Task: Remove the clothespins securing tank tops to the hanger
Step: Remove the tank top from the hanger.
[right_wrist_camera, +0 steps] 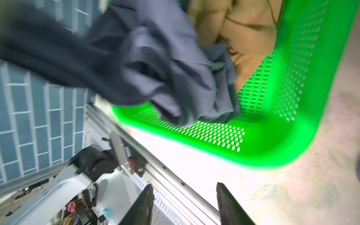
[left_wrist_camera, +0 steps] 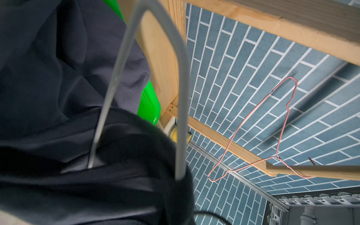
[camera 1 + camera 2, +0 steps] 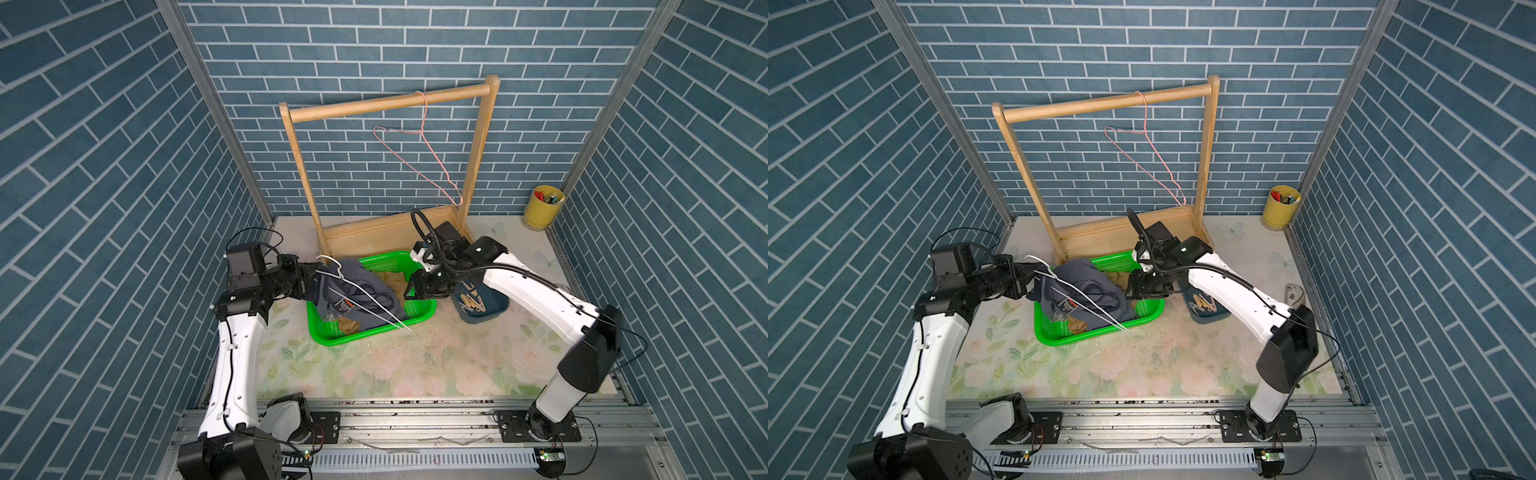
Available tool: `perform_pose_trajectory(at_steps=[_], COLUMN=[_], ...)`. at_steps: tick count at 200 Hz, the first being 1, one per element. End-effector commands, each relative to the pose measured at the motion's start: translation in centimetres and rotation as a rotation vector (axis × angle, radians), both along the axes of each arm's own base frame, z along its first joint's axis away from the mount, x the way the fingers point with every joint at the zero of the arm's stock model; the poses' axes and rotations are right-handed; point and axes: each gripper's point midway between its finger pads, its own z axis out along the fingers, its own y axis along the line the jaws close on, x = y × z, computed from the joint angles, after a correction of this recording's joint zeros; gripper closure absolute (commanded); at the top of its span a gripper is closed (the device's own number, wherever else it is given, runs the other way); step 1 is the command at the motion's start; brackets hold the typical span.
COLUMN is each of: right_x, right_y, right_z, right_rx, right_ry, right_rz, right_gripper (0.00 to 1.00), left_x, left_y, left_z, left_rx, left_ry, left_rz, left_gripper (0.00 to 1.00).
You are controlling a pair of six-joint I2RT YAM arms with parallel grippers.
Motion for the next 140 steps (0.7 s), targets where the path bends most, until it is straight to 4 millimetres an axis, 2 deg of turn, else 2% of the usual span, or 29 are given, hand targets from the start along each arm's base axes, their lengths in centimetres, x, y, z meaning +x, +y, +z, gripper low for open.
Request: perform_pose_trajectory(at_steps=[1, 40, 60, 72, 106, 140], right_x=[-1.9, -2.1, -2.2, -2.4, -2.4, -2.0], right_y=[-0.2, 1.2, 2.1, 2.6, 2.8, 3.2], right_z=[1.8, 7.5, 9.0, 8.5, 5.5, 4.9], right_rx=[-0.018, 0.087, 0.137, 0.134, 0.054, 0.054], right_ry=[-0.020, -0.136, -0.150, -0.133, -0.089, -0.095], right_rz=[-0.004, 0.003, 0.033, 0.058, 0.077, 0.077], right_gripper=[0.46, 0.45, 0.44, 0.44, 0.44, 0.44], left_x=[0.8, 1.3, 1.8, 2.0, 1.8, 1.2], left_y=[-0.5, -2.7, -3.7, -4.0, -4.6, -5.1], left_z=[0.6, -0.8, -1.0, -0.9, -1.5, -2.2], left_rx=[0.030, 0.046, 0.040, 0.039, 0.020, 0.018], left_ry=[-0.047, -0.004, 0.001, -0.001, 0.043, 0.080], left_rz=[-0.035, -0.105, -0.127, -0.139, -0.176, -0.217], left_gripper=[1.00, 1.00, 1.00, 1.00, 1.00, 1.00])
